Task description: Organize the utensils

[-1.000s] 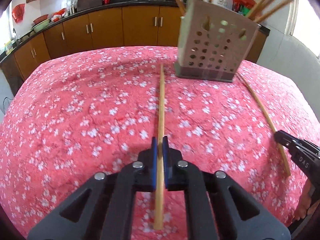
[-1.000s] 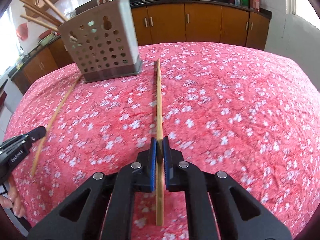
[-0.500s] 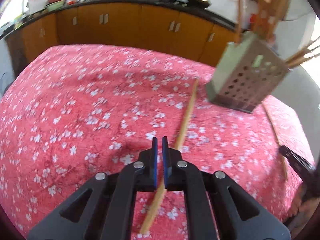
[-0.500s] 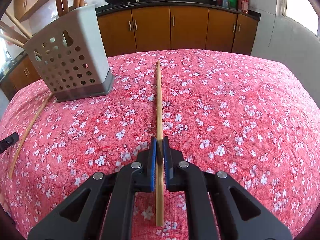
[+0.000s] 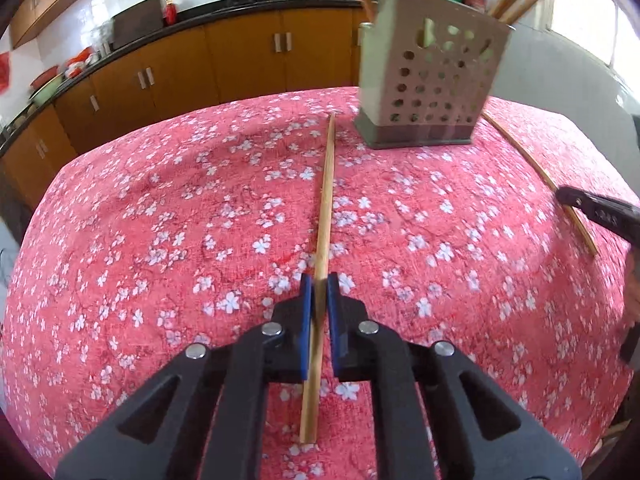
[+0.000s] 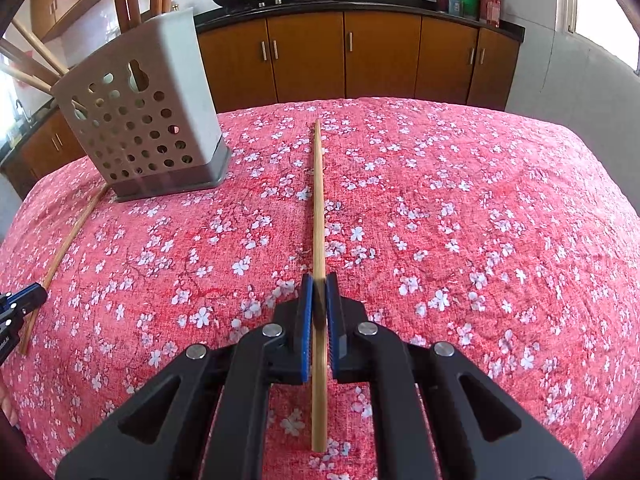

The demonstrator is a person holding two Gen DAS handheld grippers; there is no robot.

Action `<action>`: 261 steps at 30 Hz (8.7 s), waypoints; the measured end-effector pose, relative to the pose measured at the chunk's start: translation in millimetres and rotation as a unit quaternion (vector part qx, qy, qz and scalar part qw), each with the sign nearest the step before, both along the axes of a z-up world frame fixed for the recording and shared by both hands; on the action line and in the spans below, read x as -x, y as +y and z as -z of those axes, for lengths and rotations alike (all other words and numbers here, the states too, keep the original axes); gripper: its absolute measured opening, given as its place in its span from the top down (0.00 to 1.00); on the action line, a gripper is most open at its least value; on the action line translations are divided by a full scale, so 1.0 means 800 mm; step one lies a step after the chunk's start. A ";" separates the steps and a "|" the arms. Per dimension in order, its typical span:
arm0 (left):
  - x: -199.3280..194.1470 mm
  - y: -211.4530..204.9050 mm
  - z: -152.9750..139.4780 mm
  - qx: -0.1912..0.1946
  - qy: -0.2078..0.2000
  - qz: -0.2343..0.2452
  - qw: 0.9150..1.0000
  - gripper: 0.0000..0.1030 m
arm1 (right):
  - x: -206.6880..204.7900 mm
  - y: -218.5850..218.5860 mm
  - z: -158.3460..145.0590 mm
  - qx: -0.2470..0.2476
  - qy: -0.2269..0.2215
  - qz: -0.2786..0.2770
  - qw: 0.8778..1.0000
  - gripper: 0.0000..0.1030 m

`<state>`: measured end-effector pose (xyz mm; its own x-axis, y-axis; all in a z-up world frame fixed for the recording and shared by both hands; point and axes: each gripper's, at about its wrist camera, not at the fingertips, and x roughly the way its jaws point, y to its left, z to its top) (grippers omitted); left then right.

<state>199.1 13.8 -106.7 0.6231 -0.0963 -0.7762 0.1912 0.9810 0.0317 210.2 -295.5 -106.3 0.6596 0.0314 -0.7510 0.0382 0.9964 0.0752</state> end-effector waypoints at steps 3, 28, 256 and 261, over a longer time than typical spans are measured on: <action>-0.012 0.014 -0.001 0.046 0.016 -0.061 0.997 0.91 | 0.002 0.000 -0.001 -0.003 -0.001 0.001 1.000 0.92; -0.028 0.011 0.006 0.031 0.000 -0.099 0.995 0.89 | 0.007 0.008 0.000 -0.003 0.000 -0.015 1.000 0.92; 0.229 -0.023 -0.129 0.032 -0.245 -0.084 0.965 0.04 | 0.253 0.075 -0.122 0.010 -0.228 -0.001 0.974 0.02; 0.228 -0.021 -0.126 0.033 -0.243 -0.084 0.966 0.04 | 0.253 0.079 -0.121 0.010 -0.228 0.002 0.974 0.02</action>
